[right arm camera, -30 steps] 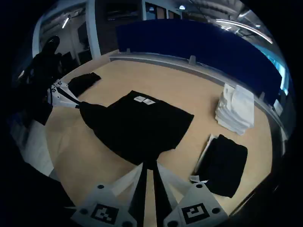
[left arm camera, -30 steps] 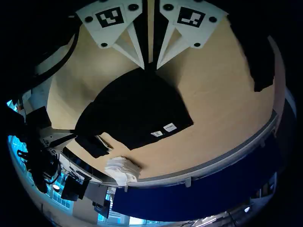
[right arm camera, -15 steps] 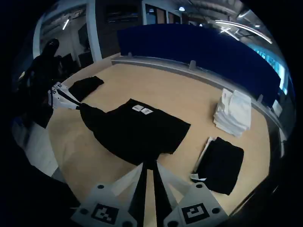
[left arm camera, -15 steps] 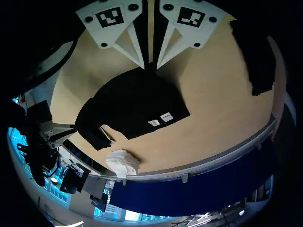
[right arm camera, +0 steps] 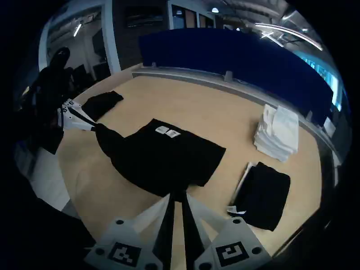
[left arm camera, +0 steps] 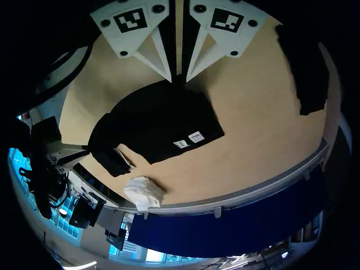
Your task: Fold towel
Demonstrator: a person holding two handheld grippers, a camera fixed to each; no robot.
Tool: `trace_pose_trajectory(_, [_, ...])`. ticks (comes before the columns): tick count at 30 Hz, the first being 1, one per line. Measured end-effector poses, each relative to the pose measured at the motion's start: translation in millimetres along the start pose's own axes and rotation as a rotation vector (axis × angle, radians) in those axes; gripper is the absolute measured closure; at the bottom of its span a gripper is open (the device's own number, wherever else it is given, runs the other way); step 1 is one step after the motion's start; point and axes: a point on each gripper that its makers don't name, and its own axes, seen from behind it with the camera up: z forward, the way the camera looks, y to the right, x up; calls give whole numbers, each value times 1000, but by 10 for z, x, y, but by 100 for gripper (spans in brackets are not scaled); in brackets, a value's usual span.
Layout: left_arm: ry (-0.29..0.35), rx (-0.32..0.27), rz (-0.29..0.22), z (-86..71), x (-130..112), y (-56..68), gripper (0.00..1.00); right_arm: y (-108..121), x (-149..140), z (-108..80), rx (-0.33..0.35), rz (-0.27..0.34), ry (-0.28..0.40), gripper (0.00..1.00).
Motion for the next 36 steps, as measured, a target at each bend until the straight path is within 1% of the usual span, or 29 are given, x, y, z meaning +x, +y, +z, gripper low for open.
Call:
trace_pose_trajectory(5, [4,10,-12,72,75,-95,93,69,69,71,2,5,-4,89])
trace_pose_trajectory(8, [3,14,-23,149,126,-158,93,142,102,155,0,10,-13,89])
trace_pose_trajectory(18, [3,25,-33,485,299,-309,93,386,181,454,-15,13,-45,89])
trace_pose_trajectory(24, [-5,24,-64,676,360,-424,93,532,203,604,-15,59,-65,89])
trace_pose_trajectory(27, [-13,28,-81,773,356,-490,93,601,219,696,-9,88,-72,89])
trace_pose_trajectory(30, [-23,36,-88,853,340,-560,93,660,233,783,-7,106,-80,89])
trace_pose_trajectory(36, [-36,43,-91,999,373,-654,93,736,236,924,-8,106,-109,89])
